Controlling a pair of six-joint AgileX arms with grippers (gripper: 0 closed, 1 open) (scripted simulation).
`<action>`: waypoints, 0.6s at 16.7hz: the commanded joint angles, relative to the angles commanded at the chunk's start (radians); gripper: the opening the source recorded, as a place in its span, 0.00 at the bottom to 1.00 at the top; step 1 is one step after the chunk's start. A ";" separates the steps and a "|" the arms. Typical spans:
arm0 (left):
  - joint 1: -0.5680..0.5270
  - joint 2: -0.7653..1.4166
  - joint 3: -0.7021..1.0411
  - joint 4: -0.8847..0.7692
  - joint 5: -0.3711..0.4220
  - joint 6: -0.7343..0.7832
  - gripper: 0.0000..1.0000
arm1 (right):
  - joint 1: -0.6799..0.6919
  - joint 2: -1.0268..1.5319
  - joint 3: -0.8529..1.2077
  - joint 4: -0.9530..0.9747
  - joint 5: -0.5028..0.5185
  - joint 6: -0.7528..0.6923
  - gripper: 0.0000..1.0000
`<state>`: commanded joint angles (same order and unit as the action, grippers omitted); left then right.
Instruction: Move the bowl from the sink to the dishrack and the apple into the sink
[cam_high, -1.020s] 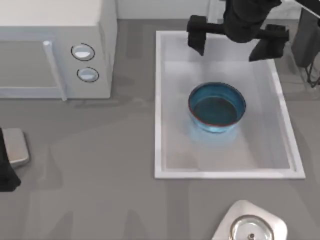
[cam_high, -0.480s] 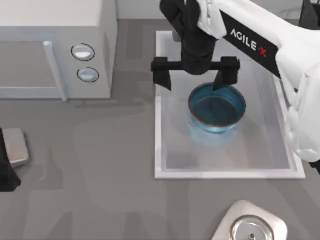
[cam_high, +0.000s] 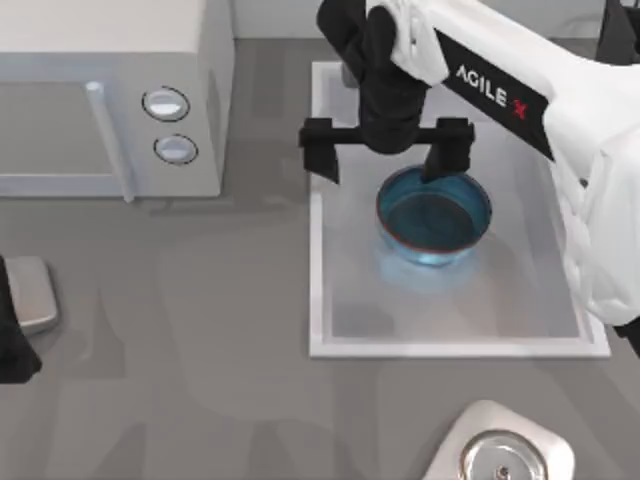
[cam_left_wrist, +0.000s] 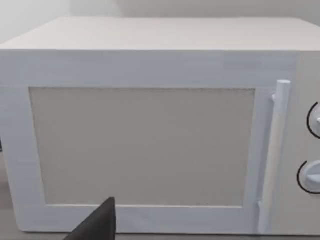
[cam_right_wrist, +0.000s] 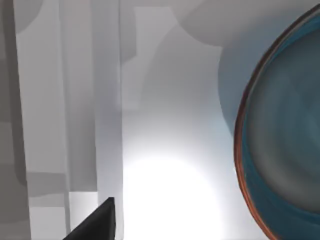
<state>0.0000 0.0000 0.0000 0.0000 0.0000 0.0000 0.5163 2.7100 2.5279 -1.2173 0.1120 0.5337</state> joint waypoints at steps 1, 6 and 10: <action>0.000 0.000 0.000 0.000 0.000 0.000 1.00 | -0.001 0.022 -0.002 0.025 0.000 -0.002 1.00; 0.000 0.000 0.000 0.000 0.000 0.000 1.00 | -0.012 0.139 -0.019 0.160 0.000 -0.012 1.00; 0.000 0.000 0.000 0.000 0.000 0.000 1.00 | -0.013 0.152 -0.021 0.175 0.000 -0.013 1.00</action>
<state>0.0000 0.0000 0.0000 0.0000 0.0000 0.0000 0.5029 2.8617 2.5068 -1.0427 0.1121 0.5202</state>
